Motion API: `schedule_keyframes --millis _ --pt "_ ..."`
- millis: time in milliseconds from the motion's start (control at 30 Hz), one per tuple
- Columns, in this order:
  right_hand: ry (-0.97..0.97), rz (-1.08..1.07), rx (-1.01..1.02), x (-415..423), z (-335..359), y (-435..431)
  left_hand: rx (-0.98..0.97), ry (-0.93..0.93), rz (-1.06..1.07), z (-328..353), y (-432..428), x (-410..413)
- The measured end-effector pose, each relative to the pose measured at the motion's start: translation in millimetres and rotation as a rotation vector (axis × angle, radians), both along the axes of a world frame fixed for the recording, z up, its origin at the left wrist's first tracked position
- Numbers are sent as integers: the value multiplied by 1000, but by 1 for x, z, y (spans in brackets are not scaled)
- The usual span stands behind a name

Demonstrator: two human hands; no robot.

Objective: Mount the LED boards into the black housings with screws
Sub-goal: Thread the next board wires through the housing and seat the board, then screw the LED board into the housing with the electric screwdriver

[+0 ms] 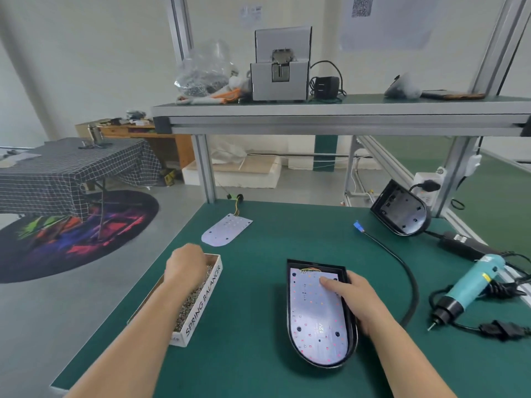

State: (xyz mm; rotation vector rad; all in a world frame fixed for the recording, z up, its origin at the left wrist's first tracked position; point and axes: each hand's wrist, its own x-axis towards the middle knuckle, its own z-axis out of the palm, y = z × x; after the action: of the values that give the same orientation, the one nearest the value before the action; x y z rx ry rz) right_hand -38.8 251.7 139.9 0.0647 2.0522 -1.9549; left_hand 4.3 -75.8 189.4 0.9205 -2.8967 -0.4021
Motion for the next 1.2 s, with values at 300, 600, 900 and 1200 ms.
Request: schedule_keyframes --millis 300,600,900,1200 --pt "37 -44 106 -3 -10 0 13 52 -122 -35 -25 19" --pt "205 -126 292 2 -8 -7 -86 119 -117 -35 -31 30" --pt "234 -19 266 8 1 -15 27 131 4 -42 -37 28" --pt "413 -395 313 0 29 29 999 580 224 -3 -15 34"
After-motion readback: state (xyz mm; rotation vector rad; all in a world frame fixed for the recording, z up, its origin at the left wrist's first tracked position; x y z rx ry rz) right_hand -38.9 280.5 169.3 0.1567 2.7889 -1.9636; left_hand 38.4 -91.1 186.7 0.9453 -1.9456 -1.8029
